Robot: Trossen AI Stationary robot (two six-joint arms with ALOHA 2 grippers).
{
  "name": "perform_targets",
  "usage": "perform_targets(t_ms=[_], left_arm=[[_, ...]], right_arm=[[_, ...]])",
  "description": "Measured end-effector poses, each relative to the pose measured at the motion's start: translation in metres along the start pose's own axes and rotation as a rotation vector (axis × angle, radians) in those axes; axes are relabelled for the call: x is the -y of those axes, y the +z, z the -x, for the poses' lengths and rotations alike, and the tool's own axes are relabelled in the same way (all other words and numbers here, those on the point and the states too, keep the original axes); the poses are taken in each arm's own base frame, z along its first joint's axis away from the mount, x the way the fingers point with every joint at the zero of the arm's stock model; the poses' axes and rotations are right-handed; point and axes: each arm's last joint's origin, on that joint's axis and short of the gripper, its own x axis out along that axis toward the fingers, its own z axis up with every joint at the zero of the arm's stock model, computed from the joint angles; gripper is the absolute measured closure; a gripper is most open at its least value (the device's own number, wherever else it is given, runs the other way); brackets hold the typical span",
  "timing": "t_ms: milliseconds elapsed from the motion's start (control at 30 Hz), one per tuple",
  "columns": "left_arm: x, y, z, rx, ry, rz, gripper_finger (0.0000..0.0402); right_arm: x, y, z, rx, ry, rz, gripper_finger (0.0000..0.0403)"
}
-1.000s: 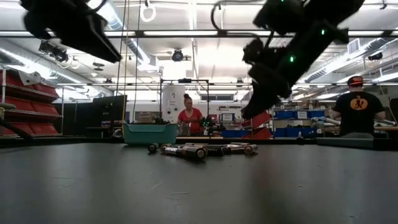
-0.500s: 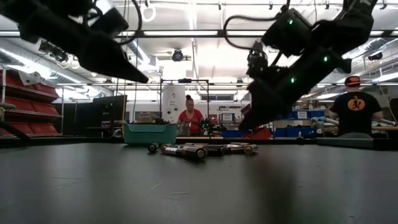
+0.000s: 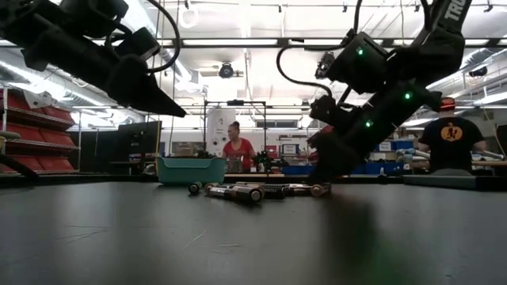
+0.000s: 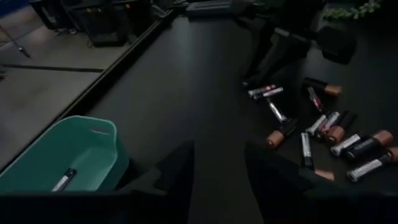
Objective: Sort batteries
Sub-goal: Put the black battery into the yellow bin
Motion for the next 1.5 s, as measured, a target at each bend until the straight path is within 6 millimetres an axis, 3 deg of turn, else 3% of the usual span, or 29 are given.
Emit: perform_targets(t_ms=[333, 567, 833, 1167, 1500], left_arm=[[-0.007, 0.009, 0.012, 0.057, 0.038, 0.028, 0.0245], [-0.013, 0.017, 0.024, 0.115, 0.036, 0.053, 0.0245], [-0.015, 0.02, 0.03, 0.137, 0.037, 0.044, 0.0245], [-0.015, 0.017, 0.03, 0.115, 0.002, 0.123, 0.0245], [-0.007, 0.018, 0.033, 0.118, -0.08, 0.158, 0.0245]], right_arm=[[0.012, 0.001, -0.005, -0.051, 0.018, -0.034, 0.0316], [0.015, -0.002, -0.004, -0.096, -0.014, -0.01, 0.0374], [0.015, 0.001, -0.002, -0.064, -0.013, -0.001, 0.0374], [0.017, 0.032, 0.033, 0.085, 0.054, -0.053, 0.0374], [0.007, 0.08, 0.084, 0.426, 0.419, -0.254, 0.0374]])
